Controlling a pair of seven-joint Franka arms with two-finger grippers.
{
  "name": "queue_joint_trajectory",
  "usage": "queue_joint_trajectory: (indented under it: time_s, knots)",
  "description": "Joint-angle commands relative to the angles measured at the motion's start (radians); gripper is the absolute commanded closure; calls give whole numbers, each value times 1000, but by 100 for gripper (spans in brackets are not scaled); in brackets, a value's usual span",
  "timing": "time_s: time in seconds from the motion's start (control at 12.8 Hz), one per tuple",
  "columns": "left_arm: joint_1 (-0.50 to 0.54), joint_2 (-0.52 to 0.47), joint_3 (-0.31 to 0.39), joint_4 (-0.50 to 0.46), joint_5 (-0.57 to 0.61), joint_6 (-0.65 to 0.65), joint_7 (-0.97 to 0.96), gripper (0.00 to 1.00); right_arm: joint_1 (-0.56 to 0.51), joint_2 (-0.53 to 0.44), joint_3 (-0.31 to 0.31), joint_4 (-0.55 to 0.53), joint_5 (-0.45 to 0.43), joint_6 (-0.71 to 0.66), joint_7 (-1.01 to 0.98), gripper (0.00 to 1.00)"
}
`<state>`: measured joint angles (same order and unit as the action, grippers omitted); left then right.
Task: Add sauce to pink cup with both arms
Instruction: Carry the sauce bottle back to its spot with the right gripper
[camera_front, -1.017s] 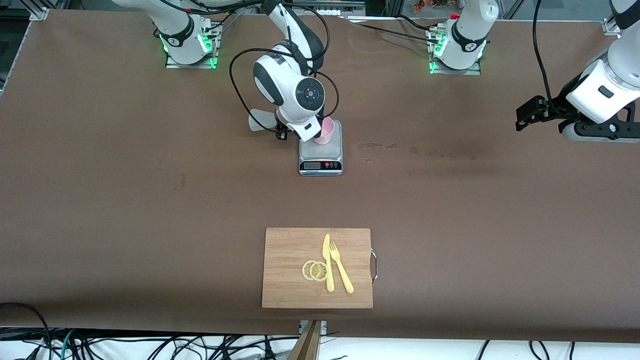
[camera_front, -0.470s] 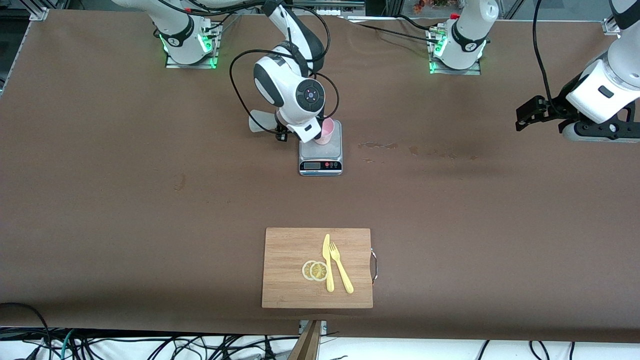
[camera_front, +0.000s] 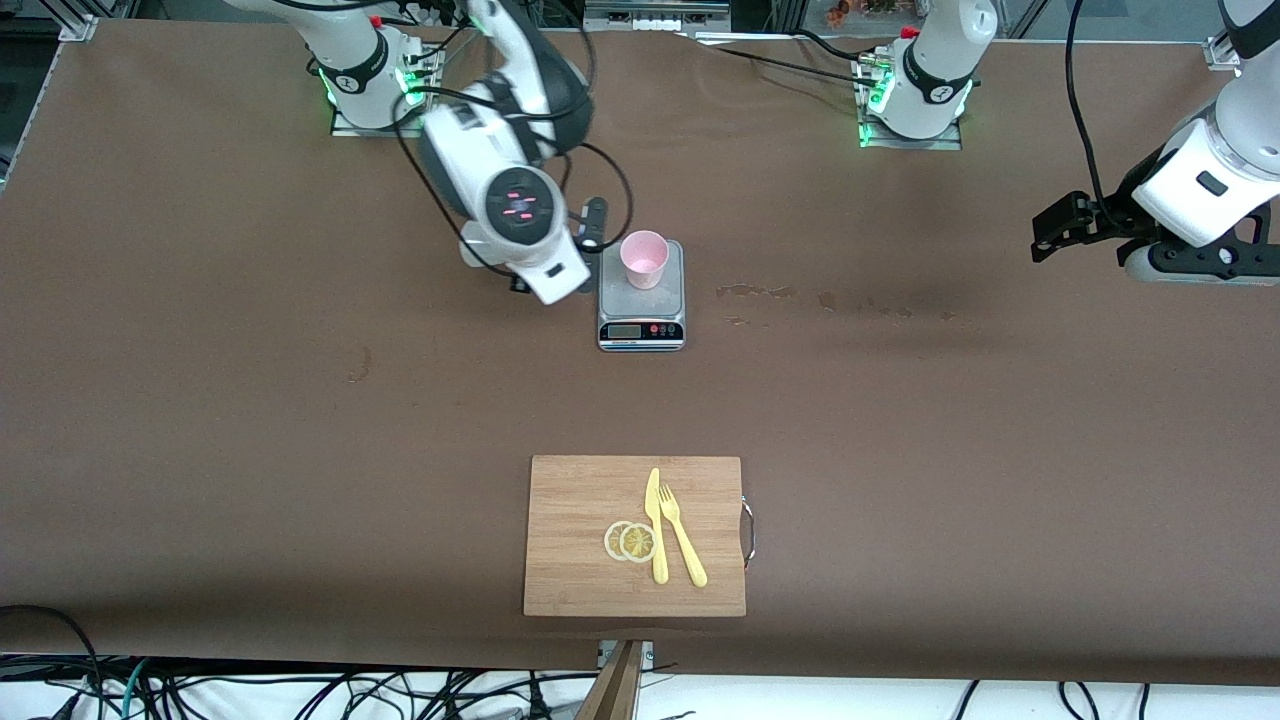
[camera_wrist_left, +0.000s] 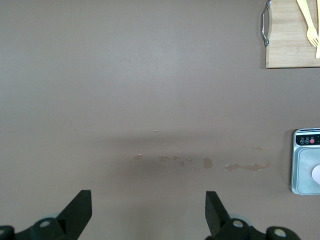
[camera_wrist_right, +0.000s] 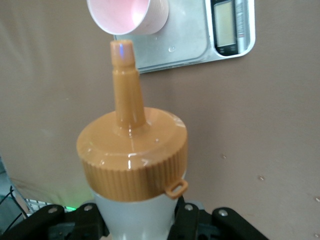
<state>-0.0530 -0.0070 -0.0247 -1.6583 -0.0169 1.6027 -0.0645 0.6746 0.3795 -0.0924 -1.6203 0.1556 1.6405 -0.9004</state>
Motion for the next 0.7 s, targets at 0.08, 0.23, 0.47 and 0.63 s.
queue_joint_trajectory:
  time_s: [0.08,0.23,0.47,0.63]
  knots:
    - [2,10,0,28,-18,-23,-3,0,-240,-119,59,-56,91,-25,-213,58]
    - [2,10,-1,28,-18,-23,-3,0,-361,-139,60,-64,145,-36,-358,58]
    - [2,10,-1,28,-18,-23,-1,0,-544,-142,59,-67,249,-66,-610,58]
    - [2,10,-1,28,-18,-23,-1,0,-656,-140,59,-96,310,-74,-772,58]
